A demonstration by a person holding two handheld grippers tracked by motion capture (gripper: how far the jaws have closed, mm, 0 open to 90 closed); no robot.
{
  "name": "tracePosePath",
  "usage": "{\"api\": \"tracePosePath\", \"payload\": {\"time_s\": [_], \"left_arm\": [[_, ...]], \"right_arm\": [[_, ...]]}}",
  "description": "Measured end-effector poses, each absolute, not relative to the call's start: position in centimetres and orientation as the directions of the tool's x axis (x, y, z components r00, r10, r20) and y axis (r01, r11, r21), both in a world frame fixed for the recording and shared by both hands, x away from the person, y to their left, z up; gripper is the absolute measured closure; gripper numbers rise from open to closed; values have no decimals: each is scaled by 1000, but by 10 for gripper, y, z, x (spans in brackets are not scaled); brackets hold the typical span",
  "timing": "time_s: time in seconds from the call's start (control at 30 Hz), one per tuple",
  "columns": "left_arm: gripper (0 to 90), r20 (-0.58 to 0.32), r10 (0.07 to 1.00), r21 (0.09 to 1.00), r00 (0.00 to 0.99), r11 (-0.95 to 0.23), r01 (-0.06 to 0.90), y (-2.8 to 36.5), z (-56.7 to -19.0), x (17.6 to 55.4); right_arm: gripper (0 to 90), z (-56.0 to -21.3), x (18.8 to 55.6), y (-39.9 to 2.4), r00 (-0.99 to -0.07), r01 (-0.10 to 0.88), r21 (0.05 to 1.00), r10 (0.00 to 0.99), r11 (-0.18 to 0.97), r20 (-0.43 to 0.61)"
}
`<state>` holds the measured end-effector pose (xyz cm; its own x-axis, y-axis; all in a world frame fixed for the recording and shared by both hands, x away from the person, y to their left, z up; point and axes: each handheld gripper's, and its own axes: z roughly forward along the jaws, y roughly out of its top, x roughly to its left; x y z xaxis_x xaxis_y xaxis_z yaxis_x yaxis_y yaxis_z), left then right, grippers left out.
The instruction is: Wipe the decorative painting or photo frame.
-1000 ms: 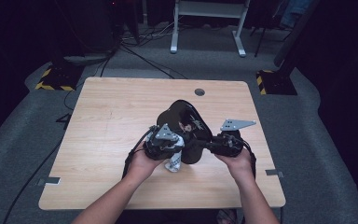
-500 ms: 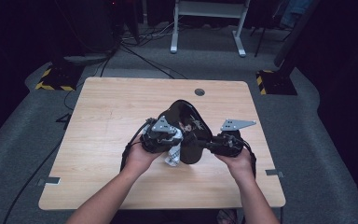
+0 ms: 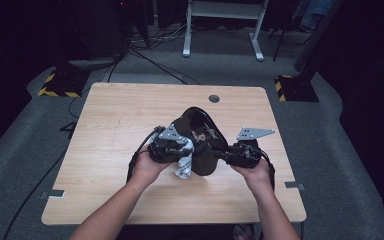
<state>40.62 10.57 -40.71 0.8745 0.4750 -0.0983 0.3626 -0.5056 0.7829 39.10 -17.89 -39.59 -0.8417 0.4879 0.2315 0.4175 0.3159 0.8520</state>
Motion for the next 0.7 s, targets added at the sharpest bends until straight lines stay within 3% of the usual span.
{"api": "tracePosePath", "payload": {"time_s": [0.47, 0.7], "left_arm": [[732, -164, 446, 788, 880, -477, 388, 115, -440, 403], [731, -136, 444, 798, 886, -481, 363, 114, -424, 403]], "right_arm": [[753, -395, 388, -181, -858, 402, 852, 462, 335, 223], [754, -395, 389, -182, -862, 398, 852, 457, 339, 221]]}}
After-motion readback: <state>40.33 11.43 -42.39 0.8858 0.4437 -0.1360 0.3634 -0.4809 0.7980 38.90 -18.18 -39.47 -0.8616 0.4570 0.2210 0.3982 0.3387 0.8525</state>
